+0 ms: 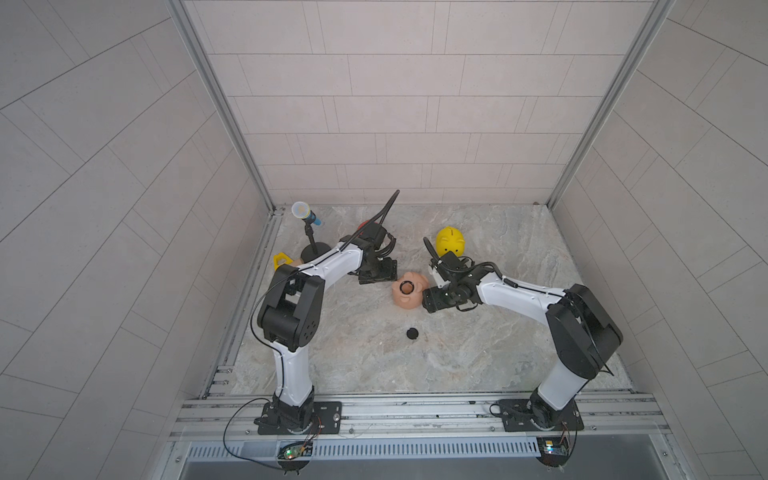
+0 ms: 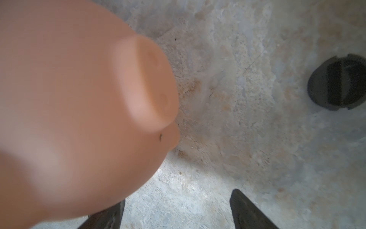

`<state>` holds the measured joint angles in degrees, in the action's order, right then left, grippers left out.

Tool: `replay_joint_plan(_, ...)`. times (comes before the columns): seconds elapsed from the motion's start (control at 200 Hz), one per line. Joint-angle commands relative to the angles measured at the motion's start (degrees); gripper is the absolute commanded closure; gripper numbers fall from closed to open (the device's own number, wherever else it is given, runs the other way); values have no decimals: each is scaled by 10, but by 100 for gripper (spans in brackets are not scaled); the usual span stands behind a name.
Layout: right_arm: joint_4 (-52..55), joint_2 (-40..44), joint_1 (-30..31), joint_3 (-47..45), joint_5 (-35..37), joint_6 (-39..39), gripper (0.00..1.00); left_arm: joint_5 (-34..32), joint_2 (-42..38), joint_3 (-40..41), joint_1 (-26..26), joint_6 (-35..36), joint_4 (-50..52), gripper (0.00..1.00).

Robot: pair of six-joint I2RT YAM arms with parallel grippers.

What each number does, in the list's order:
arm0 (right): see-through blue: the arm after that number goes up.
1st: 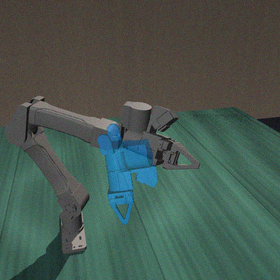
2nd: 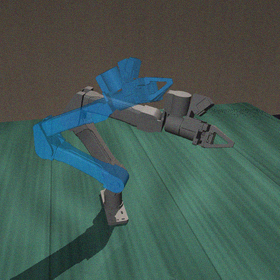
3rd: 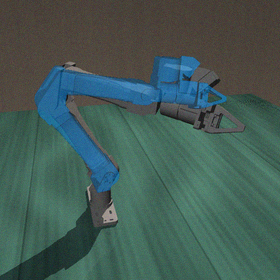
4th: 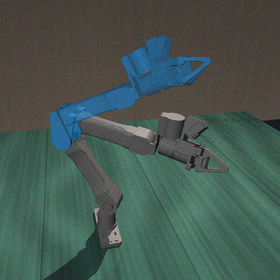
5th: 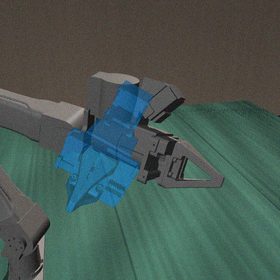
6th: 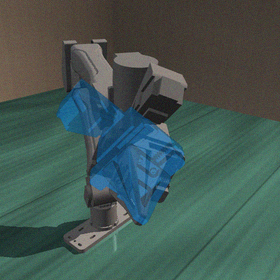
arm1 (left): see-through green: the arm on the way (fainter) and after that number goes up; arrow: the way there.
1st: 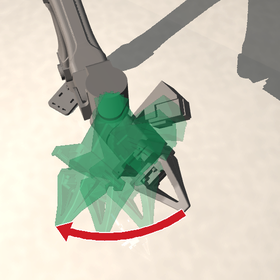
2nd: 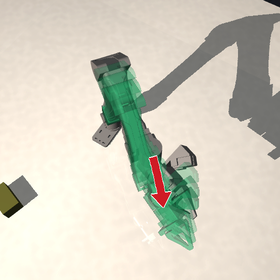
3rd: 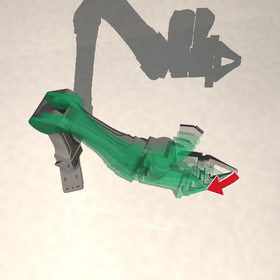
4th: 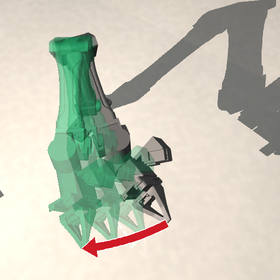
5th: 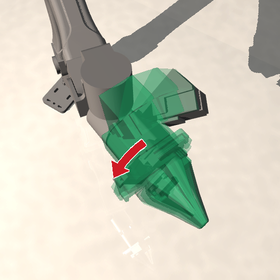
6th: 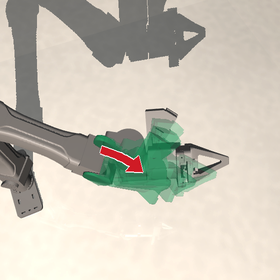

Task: Close piggy banks
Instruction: Adjust the piggy bank at the center of the board.

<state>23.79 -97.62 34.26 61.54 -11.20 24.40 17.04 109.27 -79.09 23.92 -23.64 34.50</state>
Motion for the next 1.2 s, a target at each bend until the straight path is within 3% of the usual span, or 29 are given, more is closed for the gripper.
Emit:
replay_joint_plan(0.0, 12, -11, -5, 18, -1, -2, 16, -1, -14, 7, 1, -4, 2, 20)
replay_joint_plan(1.196, 43, -90, -31, 107, -2, -9, 16, 5, -76, 114, 2, -38, -54, 20)
